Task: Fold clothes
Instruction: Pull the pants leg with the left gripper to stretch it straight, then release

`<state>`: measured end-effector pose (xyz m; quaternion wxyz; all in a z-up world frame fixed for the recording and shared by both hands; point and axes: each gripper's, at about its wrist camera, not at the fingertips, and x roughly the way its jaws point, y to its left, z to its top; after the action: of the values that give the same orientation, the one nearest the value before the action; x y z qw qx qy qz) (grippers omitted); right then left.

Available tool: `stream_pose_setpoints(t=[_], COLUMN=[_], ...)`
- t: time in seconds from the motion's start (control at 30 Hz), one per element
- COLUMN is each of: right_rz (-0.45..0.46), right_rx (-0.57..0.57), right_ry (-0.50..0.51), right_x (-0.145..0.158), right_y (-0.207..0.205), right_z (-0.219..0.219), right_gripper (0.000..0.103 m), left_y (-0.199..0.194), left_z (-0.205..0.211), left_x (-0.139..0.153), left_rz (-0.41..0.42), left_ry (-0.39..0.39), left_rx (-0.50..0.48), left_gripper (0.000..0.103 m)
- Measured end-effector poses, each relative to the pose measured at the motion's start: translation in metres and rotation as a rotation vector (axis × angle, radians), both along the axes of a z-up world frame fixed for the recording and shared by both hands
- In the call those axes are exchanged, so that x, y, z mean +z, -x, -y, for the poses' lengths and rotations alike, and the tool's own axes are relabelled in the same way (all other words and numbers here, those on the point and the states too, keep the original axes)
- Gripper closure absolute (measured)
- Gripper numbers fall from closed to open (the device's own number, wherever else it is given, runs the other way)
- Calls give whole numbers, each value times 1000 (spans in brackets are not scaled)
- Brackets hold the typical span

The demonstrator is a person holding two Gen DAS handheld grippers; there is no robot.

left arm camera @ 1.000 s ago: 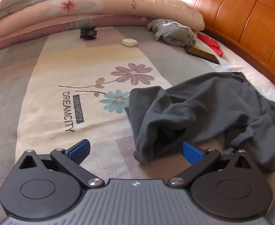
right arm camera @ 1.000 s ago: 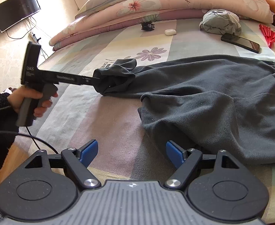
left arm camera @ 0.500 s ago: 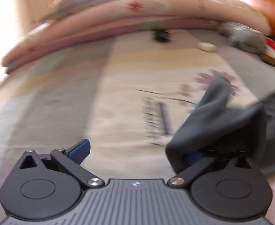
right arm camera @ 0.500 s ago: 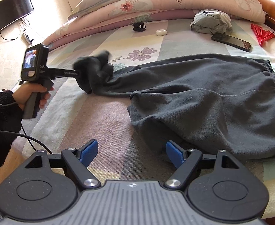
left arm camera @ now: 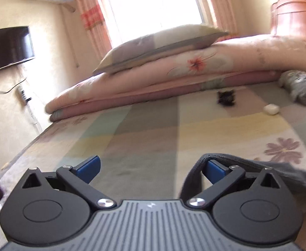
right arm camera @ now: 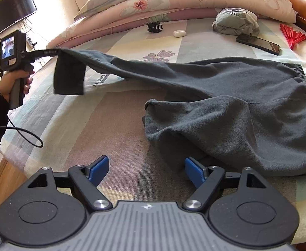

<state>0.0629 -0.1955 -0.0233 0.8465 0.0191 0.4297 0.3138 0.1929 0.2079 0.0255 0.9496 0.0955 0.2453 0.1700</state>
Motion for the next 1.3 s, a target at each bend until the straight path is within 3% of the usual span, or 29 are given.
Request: stream_pose_setpoints(t=[0.13,0.27,0.37,0.43,0.63,0.77,0.9,1.0,1.13,1.3], right_rz=[-5,-3,-3,-5,-16,-14,-25,-32,-27,-25], right_rx=[9,7,-2,-6,-4,-3,-6,-4,7,-10], right_ry=[12,16,12,15,14,17,16,21,31,48], right_x=[-2,-1,0,0,-4,-5,-8,-10,-10,-10], right_y=[1,2,2,2,0,1,0,-1,1,2], right_z=[-4,-5,-3,-2,0,0,1,-1,-5,-3], right_gripper=[20,20,20,19,18,18,18,18,18,18], left_y=[10,6,5,11,11,9,12,8,-16,-35], left_z=[30,65,87,96,66,31,-6,-16,-18,-33], left_x=[-5,-31,-54,-65,-84,-91,-97,-99,-111,-121], left_rz=[8,-130,-230,-255,-289,-297,-226,-157,-153,-83], left_ry=[85,222,268,290,423,446,645,716,729,697], left_rx=[-211,-409,-468,-491,-435,-304,-314,-343,-379,-271], left_gripper=[1,1,1,1,1,1,1,1,1,1])
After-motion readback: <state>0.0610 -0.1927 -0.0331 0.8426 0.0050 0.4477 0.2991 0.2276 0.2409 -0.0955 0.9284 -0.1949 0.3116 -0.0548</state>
